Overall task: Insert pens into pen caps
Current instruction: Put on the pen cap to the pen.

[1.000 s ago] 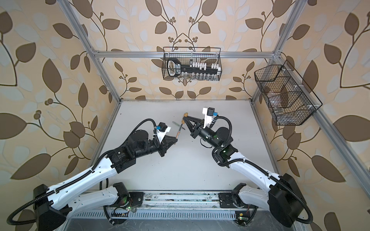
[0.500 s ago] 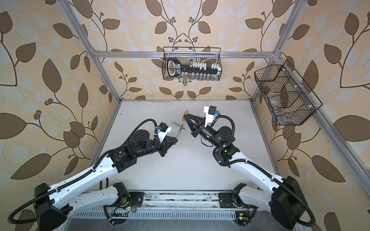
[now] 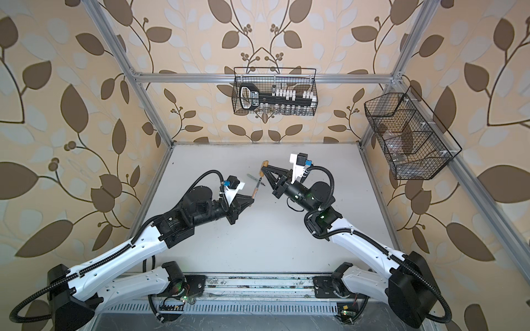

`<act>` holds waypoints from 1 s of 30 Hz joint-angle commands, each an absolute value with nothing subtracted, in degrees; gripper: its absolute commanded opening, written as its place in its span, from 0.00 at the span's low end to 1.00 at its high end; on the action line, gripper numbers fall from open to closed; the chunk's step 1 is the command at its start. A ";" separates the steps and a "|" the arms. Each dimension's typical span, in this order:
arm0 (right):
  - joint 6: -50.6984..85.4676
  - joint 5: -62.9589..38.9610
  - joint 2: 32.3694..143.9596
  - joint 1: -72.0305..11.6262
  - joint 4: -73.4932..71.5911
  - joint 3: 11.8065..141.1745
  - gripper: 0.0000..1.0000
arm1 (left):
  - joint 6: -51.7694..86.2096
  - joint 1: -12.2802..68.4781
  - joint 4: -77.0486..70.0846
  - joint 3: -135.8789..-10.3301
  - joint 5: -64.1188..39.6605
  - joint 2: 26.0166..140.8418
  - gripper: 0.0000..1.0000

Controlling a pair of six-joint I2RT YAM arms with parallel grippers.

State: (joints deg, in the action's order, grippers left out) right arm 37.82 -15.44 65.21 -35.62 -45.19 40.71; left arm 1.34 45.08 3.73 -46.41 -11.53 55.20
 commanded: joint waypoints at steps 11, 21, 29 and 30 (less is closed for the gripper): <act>37.87 -15.48 66.73 -37.25 -47.22 39.92 0.00 | -0.19 45.53 0.50 -47.20 -10.83 53.78 0.00; 36.71 -14.86 65.18 -37.48 -44.92 40.39 0.00 | -0.13 45.53 0.10 -46.87 -9.35 52.76 0.00; 37.09 -14.18 64.79 -38.07 -45.50 39.13 0.00 | -0.49 45.53 -0.35 -47.80 -8.43 51.58 0.00; 37.20 -14.10 64.93 -38.16 -45.78 39.11 0.00 | -0.45 45.53 -0.60 -47.89 -8.61 51.51 0.00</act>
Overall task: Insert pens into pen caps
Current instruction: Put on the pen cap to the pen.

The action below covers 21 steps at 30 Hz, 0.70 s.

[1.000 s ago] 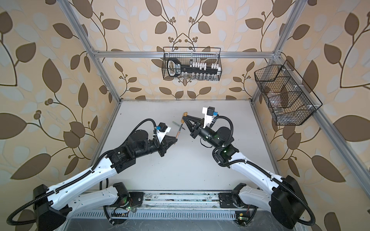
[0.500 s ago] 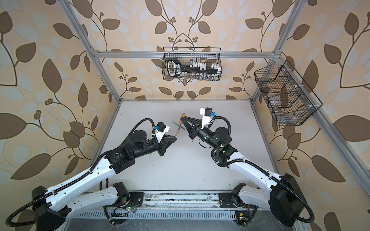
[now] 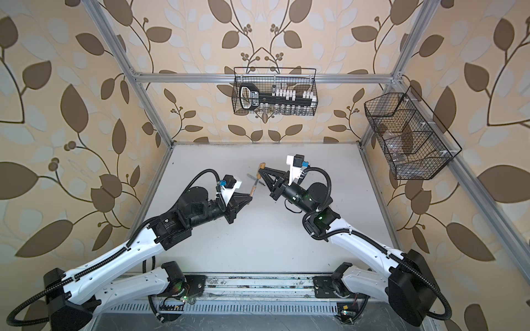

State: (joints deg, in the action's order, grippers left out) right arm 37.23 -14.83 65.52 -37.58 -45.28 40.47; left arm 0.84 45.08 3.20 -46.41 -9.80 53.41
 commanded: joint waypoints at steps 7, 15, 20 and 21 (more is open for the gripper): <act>38.69 -15.03 66.34 -39.19 -48.43 39.33 0.00 | -0.85 45.53 -0.73 -48.74 -9.14 53.04 0.00; 36.32 -13.81 65.70 -39.33 -43.43 39.28 0.00 | -1.46 45.51 -0.20 -49.21 -8.47 52.41 0.00; 35.44 -14.40 65.05 -39.36 -41.60 39.42 0.00 | -2.40 45.53 0.88 -50.34 -8.25 52.29 0.00; 35.38 -14.49 64.94 -39.43 -41.39 39.46 0.00 | -2.54 45.53 0.92 -50.45 -8.13 52.42 0.00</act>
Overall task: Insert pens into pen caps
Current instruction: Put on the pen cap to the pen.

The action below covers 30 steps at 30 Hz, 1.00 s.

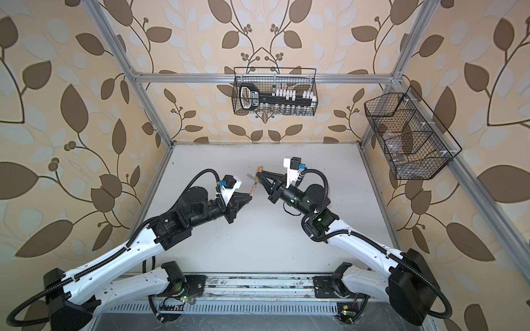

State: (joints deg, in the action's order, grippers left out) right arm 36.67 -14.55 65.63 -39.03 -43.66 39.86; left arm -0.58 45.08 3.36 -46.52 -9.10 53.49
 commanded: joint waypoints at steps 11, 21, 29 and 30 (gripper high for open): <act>33.03 -16.16 63.22 -39.55 -36.59 39.79 0.16 | -3.92 45.53 1.49 -52.66 -8.75 53.52 0.00; 30.49 -16.64 60.59 -39.78 -31.94 40.54 0.48 | -3.63 45.53 1.23 -53.21 -9.83 54.05 0.00; 33.61 -25.81 60.18 -35.89 -31.91 42.05 0.56 | -3.27 45.53 2.02 -53.35 -10.90 54.62 0.00; 34.19 -26.72 61.07 -35.47 -32.14 42.57 0.57 | -3.21 45.53 2.11 -53.30 -10.96 54.68 0.00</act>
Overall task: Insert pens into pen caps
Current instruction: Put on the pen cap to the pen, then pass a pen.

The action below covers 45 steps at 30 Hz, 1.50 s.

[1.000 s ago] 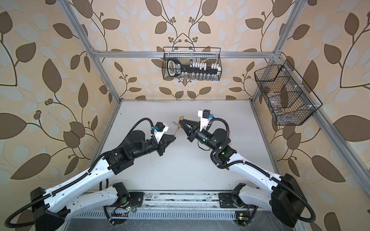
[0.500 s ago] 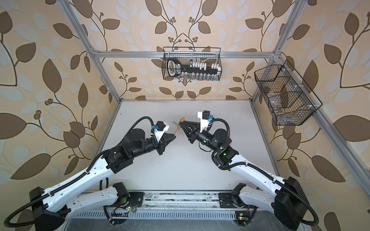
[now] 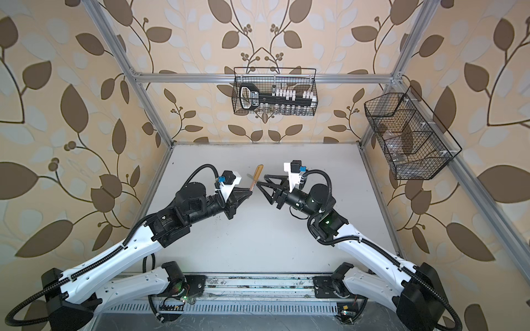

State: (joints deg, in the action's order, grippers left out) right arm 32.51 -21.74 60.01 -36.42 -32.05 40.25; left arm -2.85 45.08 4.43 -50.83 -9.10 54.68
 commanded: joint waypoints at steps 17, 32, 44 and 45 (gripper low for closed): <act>33.94 -31.49 68.04 -35.86 -33.16 47.89 0.45 | -3.34 45.53 2.55 -53.70 -11.17 55.89 0.00; 35.48 -32.17 69.77 -35.53 -31.77 49.37 0.00 | -2.92 45.53 2.48 -53.92 -10.12 55.63 0.21; 21.81 -28.39 66.85 -33.91 -7.45 55.37 0.00 | -1.77 45.35 11.10 -57.25 -8.88 56.90 0.87; 21.09 -27.80 66.51 -34.19 -6.61 55.31 0.00 | -1.76 45.35 11.86 -57.92 -10.28 57.80 0.86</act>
State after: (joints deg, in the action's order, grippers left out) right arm 26.15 -29.78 68.03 -33.71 -13.63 54.04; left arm -1.91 45.06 10.02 -54.74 -7.57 56.38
